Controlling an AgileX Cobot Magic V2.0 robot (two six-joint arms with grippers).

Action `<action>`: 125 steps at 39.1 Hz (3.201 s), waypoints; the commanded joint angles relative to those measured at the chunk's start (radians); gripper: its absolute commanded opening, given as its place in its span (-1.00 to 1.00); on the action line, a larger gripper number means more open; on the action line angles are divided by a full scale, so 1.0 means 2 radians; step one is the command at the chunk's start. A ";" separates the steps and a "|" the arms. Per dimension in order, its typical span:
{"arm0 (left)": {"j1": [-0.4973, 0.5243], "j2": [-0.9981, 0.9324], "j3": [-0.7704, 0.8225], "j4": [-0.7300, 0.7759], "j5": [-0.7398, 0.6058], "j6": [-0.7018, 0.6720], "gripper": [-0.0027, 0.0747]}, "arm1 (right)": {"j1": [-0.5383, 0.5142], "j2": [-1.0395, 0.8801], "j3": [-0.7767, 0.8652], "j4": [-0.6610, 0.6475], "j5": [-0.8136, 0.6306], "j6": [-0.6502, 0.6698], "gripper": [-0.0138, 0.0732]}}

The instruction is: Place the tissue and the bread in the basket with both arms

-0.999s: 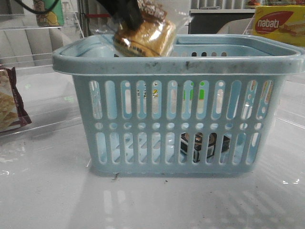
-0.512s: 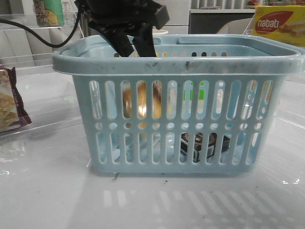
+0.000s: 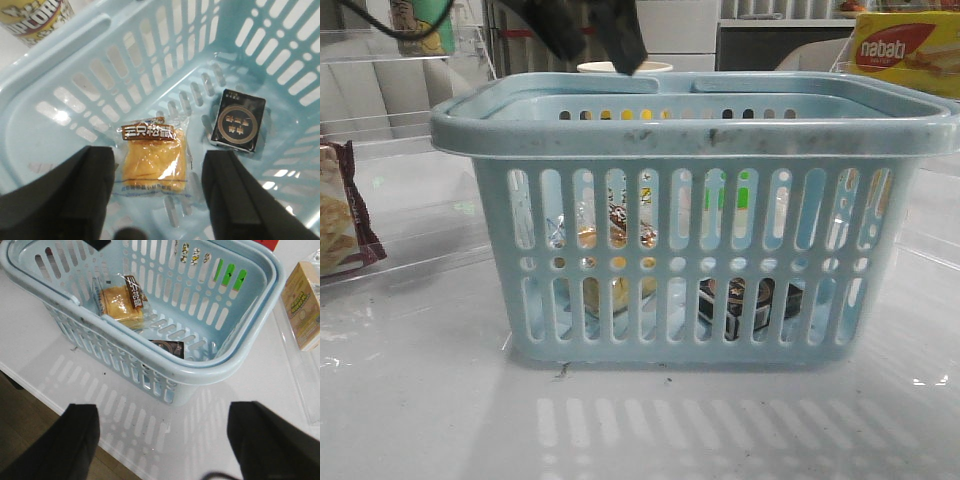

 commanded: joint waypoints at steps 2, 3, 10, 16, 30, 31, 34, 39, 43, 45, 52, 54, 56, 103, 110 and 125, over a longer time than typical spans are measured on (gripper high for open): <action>-0.003 -0.087 0.000 -0.003 -0.007 -0.004 0.19 | -0.001 -0.001 -0.013 -0.005 -0.036 -0.002 0.76; -0.003 -0.105 0.011 -0.003 -0.007 -0.004 0.19 | -0.001 -0.001 -0.013 -0.005 -0.036 -0.002 0.76; -0.003 -0.202 0.086 -0.007 -0.008 -0.015 0.19 | -0.001 -0.001 -0.013 -0.005 -0.036 -0.002 0.76; -0.003 -0.288 0.157 -0.007 -0.016 -0.018 0.19 | -0.001 -0.001 -0.013 -0.005 -0.036 -0.002 0.76; -0.003 -0.454 0.309 -0.007 -0.019 -0.018 0.19 | -0.001 -0.001 -0.013 -0.005 -0.037 -0.002 0.76; -0.003 -0.461 0.317 -0.007 -0.019 -0.018 0.19 | -0.001 -0.001 -0.013 -0.005 -0.035 -0.002 0.76; -0.003 -0.482 0.336 -0.007 -0.019 -0.018 0.19 | -0.001 -0.001 -0.013 -0.005 -0.033 -0.002 0.76; -0.003 -0.502 0.359 -0.007 -0.021 -0.018 0.19 | -0.001 -0.001 -0.013 -0.005 -0.021 -0.002 0.76; -0.003 -0.503 0.363 -0.007 -0.024 -0.018 0.19 | -0.001 -0.001 -0.013 -0.007 -0.006 -0.002 0.76; -0.003 -0.503 0.364 -0.007 -0.027 -0.018 0.19 | -0.001 -0.001 -0.013 -0.011 -0.001 -0.003 0.76; -0.003 -0.503 0.364 -0.007 -0.032 -0.018 0.15 | -0.001 -0.001 -0.013 -0.027 0.014 -0.003 0.75; -0.003 -0.503 0.364 -0.007 -0.032 -0.018 0.04 | -0.001 -0.001 -0.013 -0.027 0.016 -0.003 0.71; -0.003 -0.503 0.364 -0.007 -0.032 -0.018 -0.07 | -0.001 -0.001 -0.013 -0.027 0.016 -0.003 0.61; 0.021 -0.519 0.387 -0.010 -0.057 -0.018 -0.70 | -0.001 -0.001 -0.013 -0.027 0.015 -0.003 -0.55; 0.144 -0.592 0.470 -0.003 -0.159 -0.018 -0.70 | -0.001 -0.001 -0.013 -0.027 0.016 -0.003 -0.55; 0.289 -0.808 0.703 -0.011 -0.352 -0.018 -0.70 | -0.001 -0.001 -0.013 -0.027 0.015 -0.003 -0.55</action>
